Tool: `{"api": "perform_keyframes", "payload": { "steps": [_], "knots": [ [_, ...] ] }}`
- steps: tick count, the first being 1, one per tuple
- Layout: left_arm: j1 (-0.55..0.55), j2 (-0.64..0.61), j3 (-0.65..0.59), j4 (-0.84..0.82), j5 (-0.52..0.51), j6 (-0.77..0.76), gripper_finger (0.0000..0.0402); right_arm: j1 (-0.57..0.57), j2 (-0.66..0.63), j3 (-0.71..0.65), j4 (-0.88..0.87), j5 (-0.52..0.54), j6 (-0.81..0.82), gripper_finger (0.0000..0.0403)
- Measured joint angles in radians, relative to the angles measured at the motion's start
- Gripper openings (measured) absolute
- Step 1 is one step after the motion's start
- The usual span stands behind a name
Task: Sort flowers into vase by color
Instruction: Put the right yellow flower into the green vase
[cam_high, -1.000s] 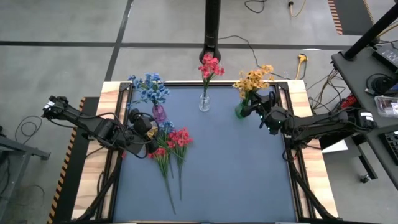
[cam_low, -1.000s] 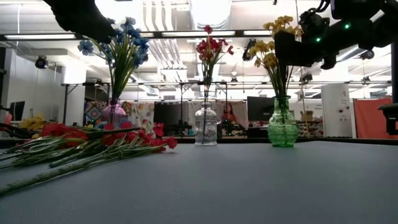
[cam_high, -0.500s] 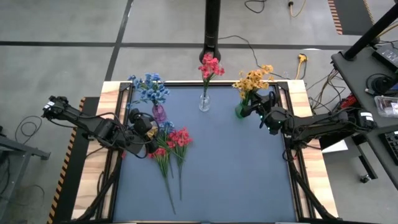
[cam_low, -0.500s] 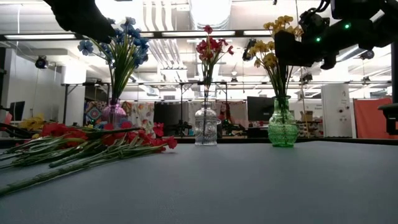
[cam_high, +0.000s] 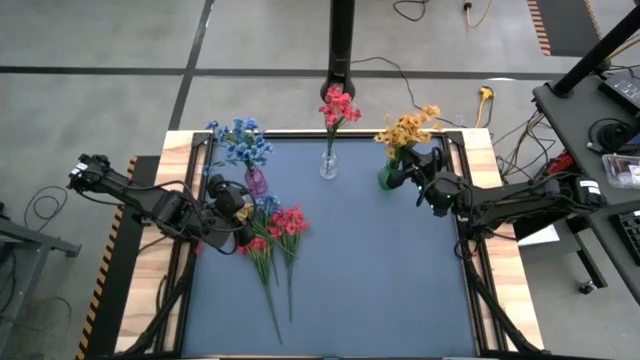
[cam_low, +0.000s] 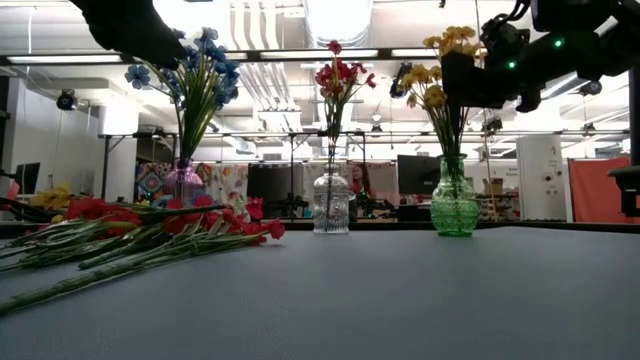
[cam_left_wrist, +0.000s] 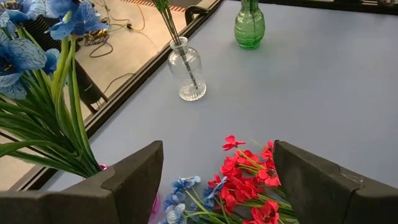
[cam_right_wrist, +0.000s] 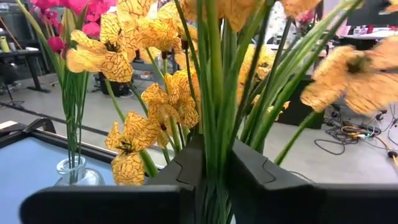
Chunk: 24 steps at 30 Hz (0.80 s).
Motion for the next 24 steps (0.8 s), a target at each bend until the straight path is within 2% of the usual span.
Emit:
{"api": "perform_keyframes", "payload": {
  "steps": [11, 17, 24],
  "knots": [
    [0.000, 0.000, 0.000, 0.000, 0.000, 0.000, 0.0285, 0.025, 0.000, 0.000, -0.058, 0.000, 0.001, 0.0154],
    [0.000, 0.000, 0.000, 0.000, 0.000, 0.000, 0.0285, 0.053, 0.000, 0.006, -0.117, 0.000, 0.025, 0.0194],
    [0.000, 0.000, 0.000, 0.000, 0.000, 0.000, 0.0285, 0.060, 0.000, 0.059, -0.372, 0.000, 0.185, 0.0231]
  ]
}}
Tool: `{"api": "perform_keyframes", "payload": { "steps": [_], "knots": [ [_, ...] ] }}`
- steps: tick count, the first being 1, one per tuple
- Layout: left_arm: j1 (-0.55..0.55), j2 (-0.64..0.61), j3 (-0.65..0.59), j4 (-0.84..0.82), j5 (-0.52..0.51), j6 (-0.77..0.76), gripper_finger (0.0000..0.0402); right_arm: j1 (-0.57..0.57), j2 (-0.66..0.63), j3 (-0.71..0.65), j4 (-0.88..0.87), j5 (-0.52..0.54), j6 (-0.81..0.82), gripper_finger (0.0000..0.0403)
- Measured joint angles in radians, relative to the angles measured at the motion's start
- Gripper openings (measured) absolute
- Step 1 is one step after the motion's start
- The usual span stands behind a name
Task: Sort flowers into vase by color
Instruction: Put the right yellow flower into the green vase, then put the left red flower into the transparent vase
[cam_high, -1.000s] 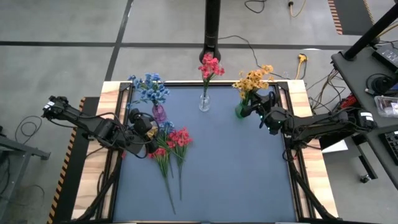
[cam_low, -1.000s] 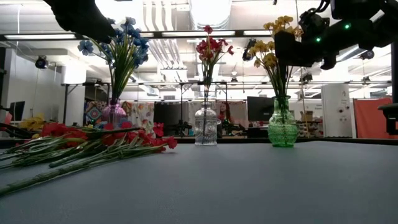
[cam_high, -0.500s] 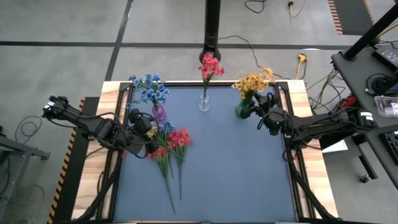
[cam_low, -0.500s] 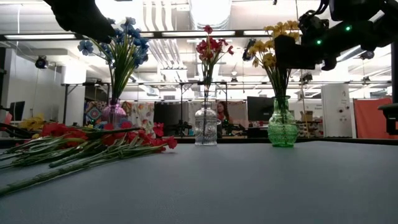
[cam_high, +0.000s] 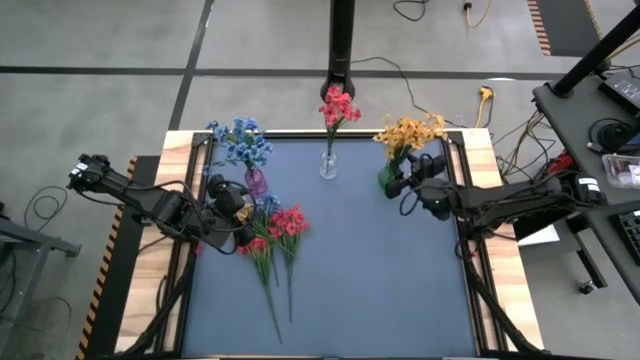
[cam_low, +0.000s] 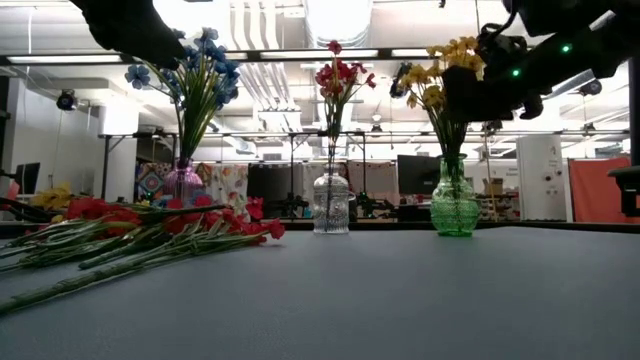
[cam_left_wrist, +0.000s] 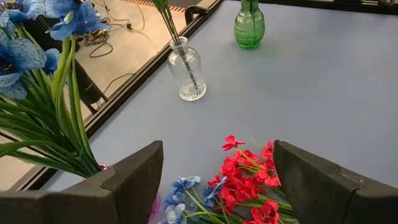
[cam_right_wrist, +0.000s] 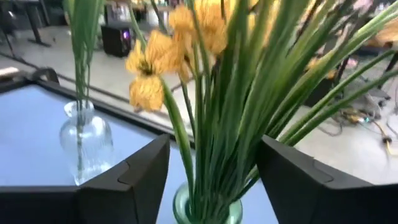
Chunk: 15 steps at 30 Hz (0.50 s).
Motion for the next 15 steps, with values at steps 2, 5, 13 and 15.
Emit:
{"api": "perform_keyframes", "payload": {
  "steps": [2, 5, 13, 15],
  "knots": [
    [0.000, 0.000, 0.000, 0.000, 0.000, 0.000, 0.0285, 0.001, 0.000, 0.024, -0.091, -0.002, 0.058, 0.0244],
    [0.000, 0.000, 0.000, 0.000, 0.000, 0.000, 0.0285, 0.002, 0.000, 0.060, -0.208, -0.034, 0.128, 0.0266],
    [0.000, 0.000, 0.000, 0.006, 0.000, 0.000, 0.0285, 0.002, 0.000, 0.094, -0.308, -0.152, 0.237, 0.0303],
    [0.000, 0.000, 0.000, 0.006, 0.000, 0.000, 0.0285, 0.002, 0.000, 0.094, -0.316, -0.159, 0.261, 0.0305]
  ]
}}
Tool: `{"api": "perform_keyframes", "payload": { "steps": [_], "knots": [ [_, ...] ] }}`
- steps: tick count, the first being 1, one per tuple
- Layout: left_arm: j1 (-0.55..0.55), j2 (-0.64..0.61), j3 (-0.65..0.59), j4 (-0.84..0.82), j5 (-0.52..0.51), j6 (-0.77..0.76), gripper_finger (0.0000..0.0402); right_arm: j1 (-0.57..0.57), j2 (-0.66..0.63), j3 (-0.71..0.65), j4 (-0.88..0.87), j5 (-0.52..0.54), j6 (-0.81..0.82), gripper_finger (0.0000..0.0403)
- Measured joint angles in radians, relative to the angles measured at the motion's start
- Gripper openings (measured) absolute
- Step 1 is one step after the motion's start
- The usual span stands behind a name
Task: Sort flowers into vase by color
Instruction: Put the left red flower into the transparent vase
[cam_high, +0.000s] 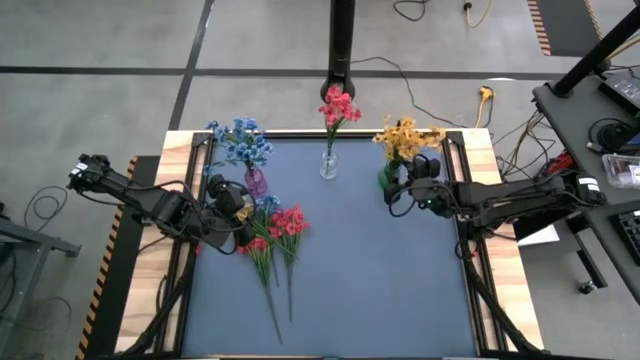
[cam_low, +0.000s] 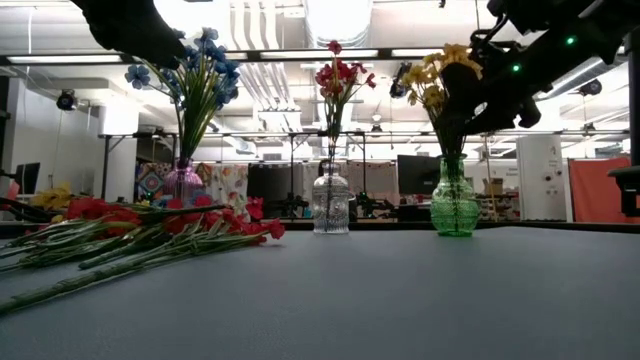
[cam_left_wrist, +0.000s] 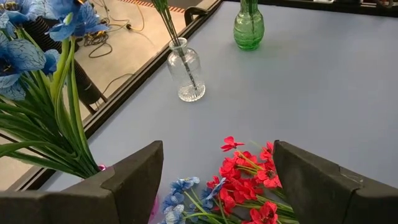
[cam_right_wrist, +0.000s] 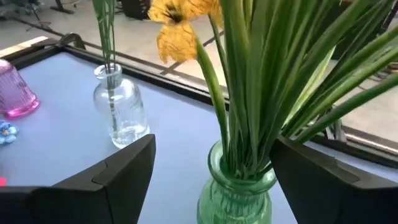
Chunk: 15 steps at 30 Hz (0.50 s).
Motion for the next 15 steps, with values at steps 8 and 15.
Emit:
{"api": "perform_keyframes", "payload": {
  "steps": [8, 15],
  "knots": [
    [0.000, 0.000, 0.000, -0.001, 0.000, 0.000, 0.0285, 0.000, 0.000, 0.000, -0.101, -0.088, 0.144, 0.0306],
    [0.000, 0.000, 0.000, -0.001, 0.000, 0.000, 0.0285, 0.000, 0.000, 0.000, -0.192, -0.210, 0.260, 0.0301]
  ]
}}
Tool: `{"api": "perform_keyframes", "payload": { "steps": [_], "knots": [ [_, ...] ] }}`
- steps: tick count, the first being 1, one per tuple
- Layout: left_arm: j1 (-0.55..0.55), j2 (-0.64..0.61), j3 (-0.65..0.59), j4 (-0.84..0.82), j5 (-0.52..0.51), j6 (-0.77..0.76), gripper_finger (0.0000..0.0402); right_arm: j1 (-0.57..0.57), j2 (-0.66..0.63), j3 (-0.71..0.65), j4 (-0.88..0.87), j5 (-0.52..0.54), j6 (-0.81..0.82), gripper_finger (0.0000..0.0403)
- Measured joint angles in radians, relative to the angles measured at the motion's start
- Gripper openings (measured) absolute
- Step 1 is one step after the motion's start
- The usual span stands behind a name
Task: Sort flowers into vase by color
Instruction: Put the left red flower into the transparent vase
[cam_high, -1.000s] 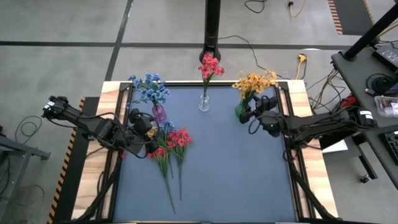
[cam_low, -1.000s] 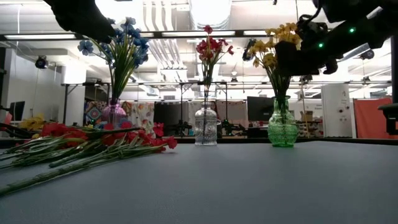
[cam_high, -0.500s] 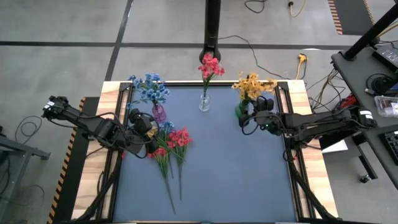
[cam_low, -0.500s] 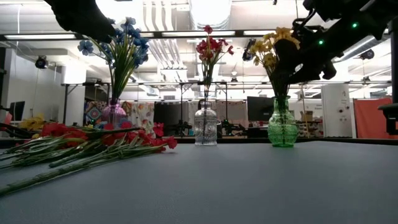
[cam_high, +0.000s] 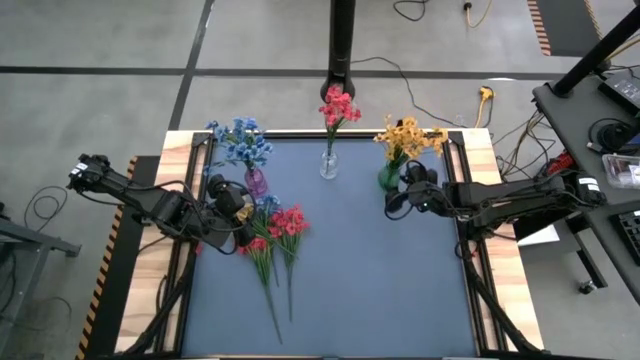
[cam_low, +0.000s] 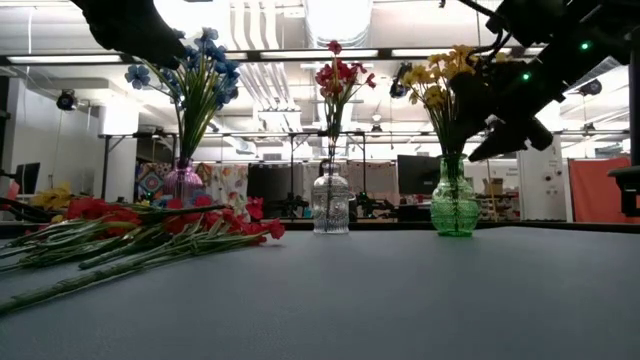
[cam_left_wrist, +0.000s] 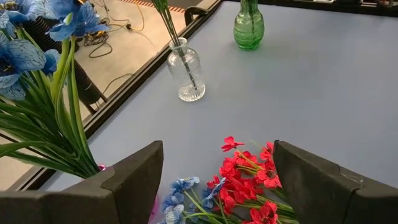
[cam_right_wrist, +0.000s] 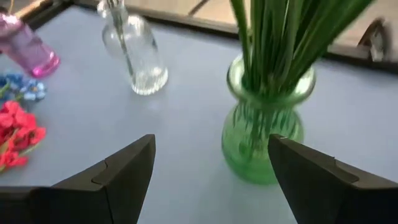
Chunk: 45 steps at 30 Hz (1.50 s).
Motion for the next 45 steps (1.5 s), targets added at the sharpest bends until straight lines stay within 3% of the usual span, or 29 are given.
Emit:
{"api": "perform_keyframes", "payload": {
  "steps": [5, 11, 29, 39, 45],
  "knots": [
    [0.000, 0.000, 0.000, 0.002, 0.000, 0.000, 0.0285, 0.002, 0.000, 0.000, -0.021, -0.088, 0.045, 0.0291],
    [0.000, 0.000, 0.000, 0.006, 0.000, 0.000, 0.0285, 0.022, 0.000, 0.000, -0.016, -0.110, 0.071, 0.0278],
    [0.000, 0.010, 0.000, 0.072, 0.016, 0.001, 0.0285, 0.221, 0.175, 0.000, -0.001, -0.630, 0.281, 0.0251],
    [-0.001, 0.149, 0.000, 0.096, 0.280, -0.229, 0.0285, 0.302, 0.185, 0.000, -0.006, -0.731, 0.280, 0.0248],
    [0.000, 0.296, 0.000, 0.096, 0.529, -0.299, 0.0285, 0.310, 0.179, 0.000, -0.003, -0.730, 0.216, 0.0247]
  ]
}}
